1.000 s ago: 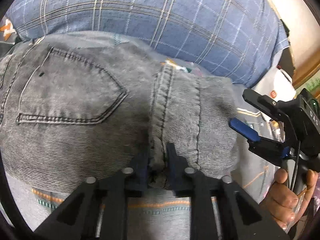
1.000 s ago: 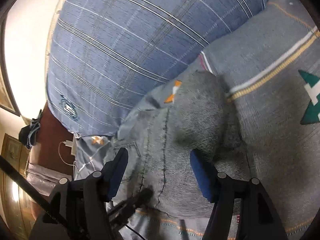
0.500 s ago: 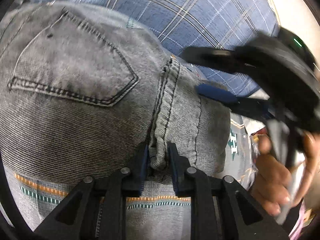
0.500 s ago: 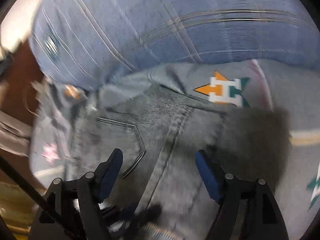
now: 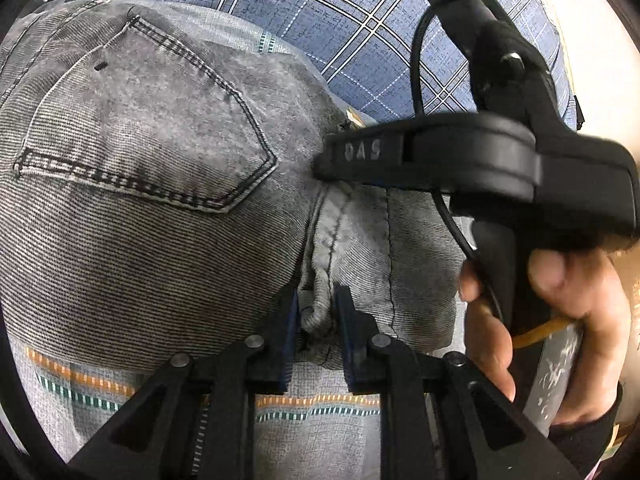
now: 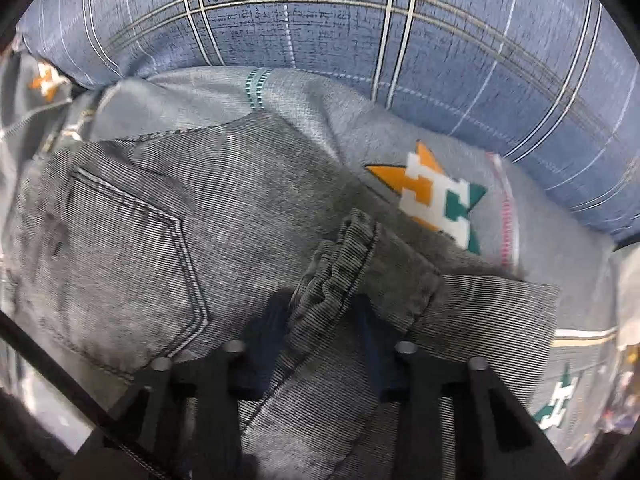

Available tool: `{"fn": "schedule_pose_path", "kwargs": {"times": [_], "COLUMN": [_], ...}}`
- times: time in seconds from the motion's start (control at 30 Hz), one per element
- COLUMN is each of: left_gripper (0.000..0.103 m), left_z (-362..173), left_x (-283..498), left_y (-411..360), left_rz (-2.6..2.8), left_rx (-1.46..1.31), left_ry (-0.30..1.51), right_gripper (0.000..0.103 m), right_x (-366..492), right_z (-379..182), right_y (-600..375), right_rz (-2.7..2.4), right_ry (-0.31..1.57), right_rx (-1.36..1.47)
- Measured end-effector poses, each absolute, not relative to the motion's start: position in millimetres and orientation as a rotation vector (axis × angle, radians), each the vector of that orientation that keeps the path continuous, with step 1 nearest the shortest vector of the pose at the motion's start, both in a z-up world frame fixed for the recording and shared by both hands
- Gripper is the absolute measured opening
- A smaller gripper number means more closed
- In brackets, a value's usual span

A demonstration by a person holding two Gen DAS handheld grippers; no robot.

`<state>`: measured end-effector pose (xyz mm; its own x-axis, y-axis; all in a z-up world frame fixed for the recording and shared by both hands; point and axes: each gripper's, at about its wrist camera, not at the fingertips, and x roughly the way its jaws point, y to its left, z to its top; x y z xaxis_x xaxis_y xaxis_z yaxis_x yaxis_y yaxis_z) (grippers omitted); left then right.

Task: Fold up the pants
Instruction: 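Fold the held hems over the jeans with the right tool while the left tool pins the seam, then release the jeans from both tools and move them to the folded end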

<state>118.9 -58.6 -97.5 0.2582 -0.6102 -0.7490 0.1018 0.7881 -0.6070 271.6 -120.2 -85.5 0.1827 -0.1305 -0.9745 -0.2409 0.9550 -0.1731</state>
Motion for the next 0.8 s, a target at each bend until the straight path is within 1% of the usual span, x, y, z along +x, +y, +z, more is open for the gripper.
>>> {"fn": "schedule_pose_path", "kwargs": {"times": [0.03,0.07,0.13,0.23,0.33,0.4,0.47,0.5,0.53,0.57,0.6,0.67,0.73,0.8], "left_gripper": [0.016,0.016,0.015,0.015,0.015,0.015,0.015,0.015,0.016,0.016,0.018,0.022,0.029,0.029], "left_z": [-96.3,-93.4,-83.0,-67.0,-71.1,-83.8,-93.1,-92.8,-90.4,-86.4,-81.9,-72.2,-62.6,-55.0], "left_x": [118.0,116.3,112.0,107.0,111.5,116.8,120.4,121.6,121.8,121.9,121.1,118.1,113.3,109.7], "left_y": [-57.2,-55.6,-54.4,-51.2,-46.7,-43.0,-37.0,-33.9,-32.1,-30.7,-29.8,-29.1,-31.4,-33.4], "left_rz": [-0.513,-0.518,-0.519,-0.518,-0.481,-0.433,-0.428,-0.433,-0.439,-0.441,-0.434,-0.407,-0.399,-0.37], "left_rx": [-0.504,-0.517,-0.504,-0.493,-0.497,-0.502,-0.545,-0.566,-0.579,-0.582,-0.572,-0.532,-0.493,-0.445], "left_ry": [1.224,1.219,1.18,1.106,1.116,1.169,1.205,1.212,1.217,1.212,1.197,1.163,1.13,1.104], "right_gripper": [0.021,0.02,0.02,0.02,0.02,0.021,0.033,0.035,0.045,0.058,0.061,0.061,0.062,0.062], "right_x": [270.9,270.3,267.0,267.1,275.4,283.2,283.8,280.8,278.8,275.8,271.3,259.6,241.9,215.8], "right_z": [-80.0,-72.4,-46.0,-25.4,-41.2,-67.5,-88.4,-87.6,-80.4,-72.4,-61.1,-36.7,-15.5,-4.8], "right_y": [-123.1,-127.3,-131.4,-123.2,-118.4,-119.7,-129.4,-134.4,-141.8,-149.6,-157.9,-177.4,-198.4,-220.0], "right_rz": [0.084,0.092,0.141,0.169,0.198,0.215,0.238,0.254,0.285,0.309,0.322,0.31,0.272,0.241], "right_ry": [1.385,1.374,1.308,1.244,1.271,1.318,1.339,1.318,1.305,1.288,1.253,1.189,1.146,1.104], "right_rx": [-0.293,-0.251,-0.182,-0.156,-0.107,-0.06,0.038,0.075,0.138,0.206,0.27,0.339,0.387,0.47]}}
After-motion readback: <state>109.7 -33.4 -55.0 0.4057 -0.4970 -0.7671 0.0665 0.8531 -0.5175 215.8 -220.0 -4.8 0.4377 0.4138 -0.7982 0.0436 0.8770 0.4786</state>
